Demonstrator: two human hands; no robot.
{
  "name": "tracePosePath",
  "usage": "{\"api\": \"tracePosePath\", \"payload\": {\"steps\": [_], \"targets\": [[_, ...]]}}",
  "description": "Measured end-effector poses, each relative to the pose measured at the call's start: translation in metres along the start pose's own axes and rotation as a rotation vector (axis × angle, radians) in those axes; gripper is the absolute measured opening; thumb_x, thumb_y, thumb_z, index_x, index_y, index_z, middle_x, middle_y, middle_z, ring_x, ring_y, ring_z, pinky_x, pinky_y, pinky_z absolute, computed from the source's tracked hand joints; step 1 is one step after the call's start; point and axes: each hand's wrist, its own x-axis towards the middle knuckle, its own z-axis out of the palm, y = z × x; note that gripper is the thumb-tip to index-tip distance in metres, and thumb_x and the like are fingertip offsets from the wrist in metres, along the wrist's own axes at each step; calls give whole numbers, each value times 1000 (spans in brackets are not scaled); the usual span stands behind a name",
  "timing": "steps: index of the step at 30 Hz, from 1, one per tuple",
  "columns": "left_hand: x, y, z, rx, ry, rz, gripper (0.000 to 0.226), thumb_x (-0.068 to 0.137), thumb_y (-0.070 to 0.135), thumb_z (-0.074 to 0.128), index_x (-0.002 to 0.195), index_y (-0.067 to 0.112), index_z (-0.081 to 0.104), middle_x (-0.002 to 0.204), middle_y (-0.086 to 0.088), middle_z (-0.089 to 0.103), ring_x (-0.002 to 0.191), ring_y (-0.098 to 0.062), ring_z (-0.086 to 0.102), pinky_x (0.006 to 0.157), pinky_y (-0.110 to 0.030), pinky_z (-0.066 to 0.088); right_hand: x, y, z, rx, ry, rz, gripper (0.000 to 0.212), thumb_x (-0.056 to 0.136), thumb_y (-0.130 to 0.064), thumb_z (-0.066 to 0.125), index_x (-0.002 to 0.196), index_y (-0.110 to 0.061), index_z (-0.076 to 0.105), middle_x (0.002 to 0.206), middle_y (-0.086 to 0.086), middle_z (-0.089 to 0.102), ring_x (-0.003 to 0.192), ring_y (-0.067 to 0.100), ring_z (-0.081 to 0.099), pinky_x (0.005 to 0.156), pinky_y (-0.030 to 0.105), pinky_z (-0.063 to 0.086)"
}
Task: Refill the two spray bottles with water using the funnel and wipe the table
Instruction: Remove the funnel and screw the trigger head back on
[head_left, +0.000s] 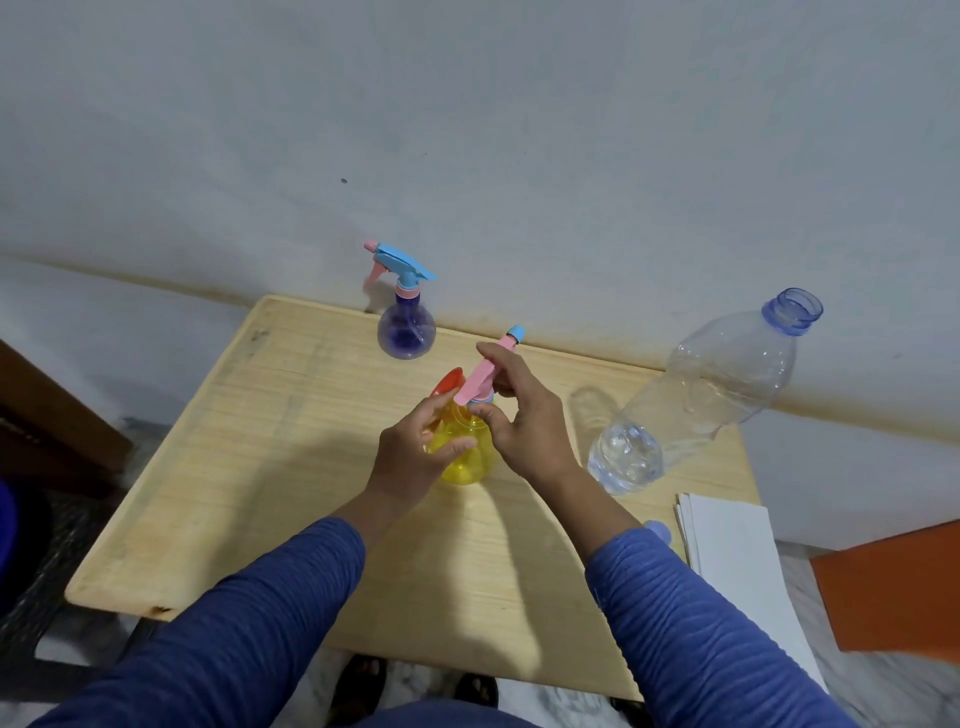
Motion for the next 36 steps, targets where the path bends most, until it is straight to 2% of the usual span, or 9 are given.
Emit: {"api": "tracePosePath", "payload": {"steps": [5,8,12,16,19,24,28,33,36], "targets": [[-2,0,2,-7,23,-9,59,72,22,77,126,28,55,114,7,65,103,-7,61,90,-20,47,-3,-4,-3,33,29,82,90,75,-7,75,136,-47,23,110,-50,38,98,-7,57,84,1,42],[-2,1,2,2,29,-16,62,67,30,73,126,29,55,113,7,65,103,-8,61,90,-22,47,-4,-6,-1,56,13,116,98,77,-7,73,140,-49,11,114,-56,28,106,0,58,87,5,43],[-2,2,2,24,28,-9,61,68,30,71,127,26,54,108,7,65,100,-9,61,88,-22,47,-3,-11,5,75,77,139,87,76,-1,70,137,-46,27,117,-27,51,97,5,59,81,0,40],[-1,3,1,60,47,-7,56,74,20,76,126,21,55,101,7,64,97,-11,62,84,-22,47,-5,-12,12,86,136,118,73,76,-2,68,134,-37,40,121,-14,55,97,6,57,84,1,39],[-1,2,1,61,40,1,56,74,18,76,126,22,55,109,2,66,101,-13,62,88,-24,49,-9,-8,17,80,178,145,81,78,-11,71,133,-51,28,113,-27,49,97,-5,54,83,7,43],[-4,3,3,79,63,30,55,73,18,76,125,22,56,115,2,66,101,-12,62,86,-25,50,-13,-3,25,25,309,220,110,66,-29,83,142,-45,5,130,-5,26,123,13,39,95,19,37],[-5,6,6,78,99,16,48,72,15,77,117,20,60,105,9,65,93,-9,62,71,-1,40,-2,0,35,100,192,233,107,70,-29,80,144,-45,4,147,-2,22,136,18,31,106,36,41],[-8,2,5,-17,35,-37,59,72,23,78,126,19,56,110,8,63,103,-6,60,75,1,41,9,5,35,144,162,229,77,80,-23,71,143,-21,26,141,1,37,109,-5,48,89,7,43],[-14,-6,-3,-102,-89,-58,75,64,55,72,131,26,51,122,12,58,114,1,53,83,-4,43,19,12,26,72,64,192,63,82,-26,67,136,-18,34,126,2,50,98,16,58,83,25,51]]}}
